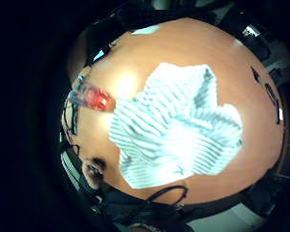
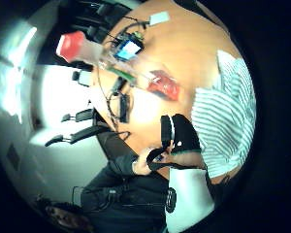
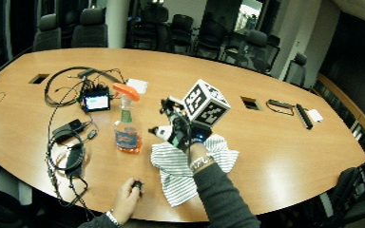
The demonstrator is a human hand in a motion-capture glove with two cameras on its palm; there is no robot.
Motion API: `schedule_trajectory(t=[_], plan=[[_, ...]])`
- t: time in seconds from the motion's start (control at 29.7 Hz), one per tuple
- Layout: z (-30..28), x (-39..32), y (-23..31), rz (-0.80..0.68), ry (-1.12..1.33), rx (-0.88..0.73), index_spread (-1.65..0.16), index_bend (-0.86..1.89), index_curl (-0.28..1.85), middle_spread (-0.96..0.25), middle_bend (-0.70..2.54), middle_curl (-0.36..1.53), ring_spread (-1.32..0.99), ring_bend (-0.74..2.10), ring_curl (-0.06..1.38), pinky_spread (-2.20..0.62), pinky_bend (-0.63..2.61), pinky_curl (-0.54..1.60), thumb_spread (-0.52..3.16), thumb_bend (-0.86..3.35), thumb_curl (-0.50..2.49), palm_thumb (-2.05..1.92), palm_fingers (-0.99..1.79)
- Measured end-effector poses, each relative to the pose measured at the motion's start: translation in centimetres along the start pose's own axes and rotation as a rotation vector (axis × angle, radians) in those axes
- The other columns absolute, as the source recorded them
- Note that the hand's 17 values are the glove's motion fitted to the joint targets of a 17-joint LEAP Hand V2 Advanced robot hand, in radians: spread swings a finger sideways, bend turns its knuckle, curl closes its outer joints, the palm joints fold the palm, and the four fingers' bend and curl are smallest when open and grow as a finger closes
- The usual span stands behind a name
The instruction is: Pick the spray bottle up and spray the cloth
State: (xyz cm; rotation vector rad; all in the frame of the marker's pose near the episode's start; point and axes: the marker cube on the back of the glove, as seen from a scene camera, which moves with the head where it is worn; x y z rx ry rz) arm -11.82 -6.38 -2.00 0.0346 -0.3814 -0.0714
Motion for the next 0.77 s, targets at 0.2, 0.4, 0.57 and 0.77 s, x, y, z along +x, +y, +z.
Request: schedule_trajectory(t=[0.2, 0.4, 0.57, 0.77], plan=[[-0.6, -0.5, 3.5, 0.013, 0.193, -0.024, -0.40, 0.16, 0.32, -0.05, 0.20, 0.36, 0.01, 0.28, 0.32, 0.26, 0.39, 0.36, 0.97, -0.03, 0.58, 0.79, 0.28], [-0.7, 0.4, 7.3, 0.029, 0.253, -0.049, -0.40, 0.17, 0.32, -0.04, 0.19, 0.35, 0.02, 0.26, 0.31, 0.26, 0.36, 0.35, 1.03, -0.02, 0.55, 0.79, 0.29], [0.0, 1.5, 10.0, 0.067, 0.282, -0.095, -0.41, 0.17, 0.31, -0.03, 0.18, 0.34, 0.02, 0.25, 0.30, 0.26, 0.35, 0.34, 1.07, -0.02, 0.52, 0.77, 0.29], [0.5, 2.4, 10.9, 0.096, 0.265, -0.121, -0.41, 0.17, 0.32, -0.03, 0.17, 0.33, 0.02, 0.25, 0.30, 0.26, 0.34, 0.34, 1.11, -0.02, 0.50, 0.75, 0.30]])
